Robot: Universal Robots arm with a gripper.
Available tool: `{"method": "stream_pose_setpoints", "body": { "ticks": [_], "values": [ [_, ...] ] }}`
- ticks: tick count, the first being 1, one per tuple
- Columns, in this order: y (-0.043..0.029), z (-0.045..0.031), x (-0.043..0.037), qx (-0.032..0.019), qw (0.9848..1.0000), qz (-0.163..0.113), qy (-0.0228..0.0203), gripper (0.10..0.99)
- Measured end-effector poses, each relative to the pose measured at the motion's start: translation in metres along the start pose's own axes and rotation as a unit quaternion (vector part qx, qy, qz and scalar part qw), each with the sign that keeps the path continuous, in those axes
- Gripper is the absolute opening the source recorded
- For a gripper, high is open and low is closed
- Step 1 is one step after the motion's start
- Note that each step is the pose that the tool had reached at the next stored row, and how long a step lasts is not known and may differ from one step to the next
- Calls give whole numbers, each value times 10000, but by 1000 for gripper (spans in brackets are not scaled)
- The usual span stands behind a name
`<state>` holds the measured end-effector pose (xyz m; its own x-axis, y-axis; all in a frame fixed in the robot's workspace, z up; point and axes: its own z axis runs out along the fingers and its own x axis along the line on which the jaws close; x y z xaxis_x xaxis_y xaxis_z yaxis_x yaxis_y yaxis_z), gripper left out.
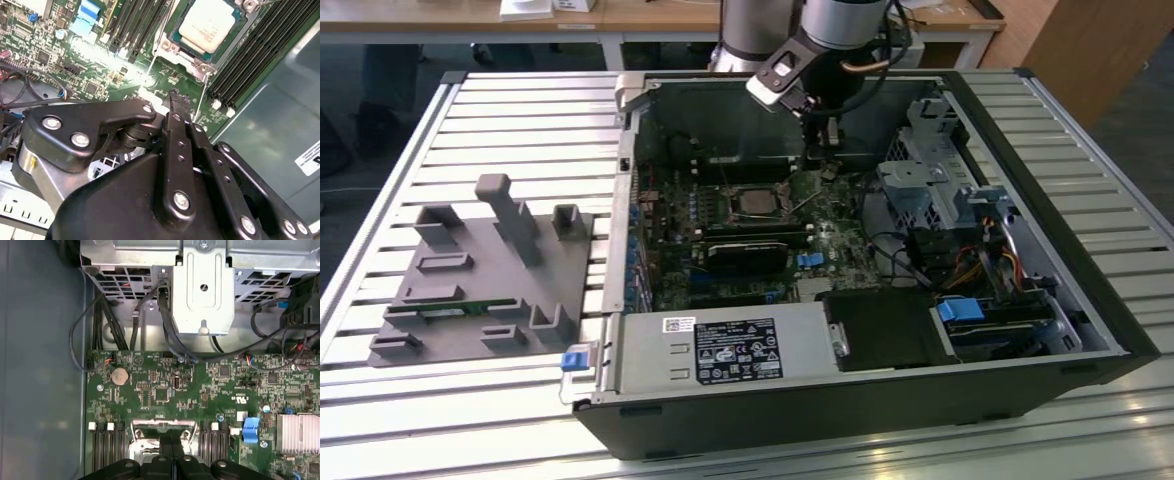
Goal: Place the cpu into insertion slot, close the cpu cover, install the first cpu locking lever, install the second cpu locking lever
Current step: 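Close the cpu cover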
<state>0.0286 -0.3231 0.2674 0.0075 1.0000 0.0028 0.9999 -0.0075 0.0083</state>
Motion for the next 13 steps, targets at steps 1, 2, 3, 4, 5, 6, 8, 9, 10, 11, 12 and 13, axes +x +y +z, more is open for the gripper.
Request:
{"method": "stream_pose_setpoints", "body": {
  "ticks": [1,2,3,4,5,6,8,9,10,11,12,13],
  "values": [
    [12,3,0,0,10000,0,0,106],
    [21,5,0,0,10000,0,0,106],
    [29,8,0,0,10000,0,0,106],
    [36,11,0,0,10000,0,0,106],
    [42,13,0,0,10000,0,0,106],
    [47,15,0,0,10000,0,0,106],
    [62,18,1,0,10000,1,0,106],
    [73,20,1,0,10000,1,0,106],
    [85,23,2,0,10000,2,0,106],
    [96,28,2,0,10000,3,1,106],
    [110,32,2,0,10000,2,1,106],
    [123,37,3,0,10000,2,0,106]
  ]
}}
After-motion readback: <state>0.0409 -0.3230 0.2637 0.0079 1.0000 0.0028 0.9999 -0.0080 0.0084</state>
